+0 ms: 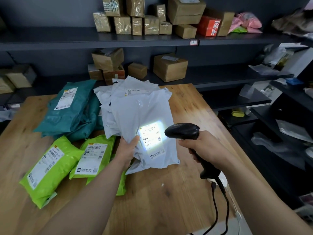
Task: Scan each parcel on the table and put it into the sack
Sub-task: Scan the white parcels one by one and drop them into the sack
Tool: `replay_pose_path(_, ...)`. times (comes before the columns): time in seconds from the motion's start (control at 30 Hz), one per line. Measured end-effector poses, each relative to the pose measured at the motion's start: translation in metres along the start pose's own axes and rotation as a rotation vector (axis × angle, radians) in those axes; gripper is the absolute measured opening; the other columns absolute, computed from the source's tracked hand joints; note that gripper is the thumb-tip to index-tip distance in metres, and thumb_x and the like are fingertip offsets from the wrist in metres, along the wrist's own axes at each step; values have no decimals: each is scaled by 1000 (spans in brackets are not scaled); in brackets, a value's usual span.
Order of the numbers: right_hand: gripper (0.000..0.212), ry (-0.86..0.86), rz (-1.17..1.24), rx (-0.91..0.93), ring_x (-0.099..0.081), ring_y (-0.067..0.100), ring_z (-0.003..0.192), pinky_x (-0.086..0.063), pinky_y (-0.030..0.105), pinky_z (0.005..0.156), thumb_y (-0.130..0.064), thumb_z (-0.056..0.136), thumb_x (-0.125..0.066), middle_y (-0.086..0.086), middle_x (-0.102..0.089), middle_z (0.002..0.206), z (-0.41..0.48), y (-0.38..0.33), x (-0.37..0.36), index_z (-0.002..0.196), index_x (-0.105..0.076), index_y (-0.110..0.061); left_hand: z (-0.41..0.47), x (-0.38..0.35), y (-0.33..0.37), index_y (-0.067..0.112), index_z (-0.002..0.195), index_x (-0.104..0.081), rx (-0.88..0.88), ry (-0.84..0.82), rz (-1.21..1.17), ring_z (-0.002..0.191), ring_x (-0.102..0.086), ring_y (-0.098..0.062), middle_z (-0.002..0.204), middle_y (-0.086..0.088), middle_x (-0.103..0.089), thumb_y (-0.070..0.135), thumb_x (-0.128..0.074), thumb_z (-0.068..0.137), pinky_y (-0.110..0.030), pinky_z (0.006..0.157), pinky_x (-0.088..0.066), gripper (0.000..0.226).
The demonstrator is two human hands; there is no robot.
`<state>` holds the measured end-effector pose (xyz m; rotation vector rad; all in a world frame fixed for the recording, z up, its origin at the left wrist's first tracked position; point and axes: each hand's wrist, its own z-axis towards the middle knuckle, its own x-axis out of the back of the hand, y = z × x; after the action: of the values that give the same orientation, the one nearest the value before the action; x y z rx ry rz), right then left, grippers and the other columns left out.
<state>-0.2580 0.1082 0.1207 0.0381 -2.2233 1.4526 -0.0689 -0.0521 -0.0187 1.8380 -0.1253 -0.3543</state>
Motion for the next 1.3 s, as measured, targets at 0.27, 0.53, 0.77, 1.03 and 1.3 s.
replay_pose_path(0.27, 24, 14, -3, 24, -48, 15, 45, -42, 23, 42, -25, 83, -69, 2, -52, 53, -10, -8, 11, 67, -57, -12, 4, 4, -4, 10, 140, -42, 9, -12, 12, 119, -58, -25, 132, -7, -58, 17, -56, 97, -51, 104, -45, 46)
replay_pose_path(0.53, 23, 11, -30, 26, -49, 15, 44, -43, 24, 43, -25, 83, -69, 3, -54, 53, -17, -8, 13, 70, -60, -9, 3, 4, -4, 12, 139, -44, -37, -30, 53, 118, -57, -17, 132, -2, -58, 17, -54, 98, -33, 94, -47, 44)
replay_pose_path(0.77, 22, 1, -22, 21, -49, 14, 44, -43, 22, 43, -25, 83, -69, 2, -53, 53, -20, -6, 14, 71, -60, -9, 2, 3, -4, 10, 139, -44, -35, -18, 57, 117, -58, -19, 130, -4, -59, 16, -54, 97, -34, 95, -46, 43)
replay_pose_path(1.03, 20, 0, 11, 12, -51, 15, 46, -44, 23, 45, -25, 83, -69, 3, -54, 55, -17, -3, 9, 73, -61, -9, 0, 6, -1, 9, 138, -44, -14, -5, 77, 117, -57, -22, 129, -6, -59, 18, -56, 97, -38, 97, -47, 44)
replay_pose_path(1.3, 21, 47, 195, 94, -66, 19, 56, -55, 26, 52, -31, 85, -71, 10, -69, 70, -2, -6, -9, 85, -68, -10, -13, 15, 19, 21, 114, -60, 38, 31, -84, 97, -69, -18, 99, 5, -74, 24, -60, 94, -29, 61, -58, 20)
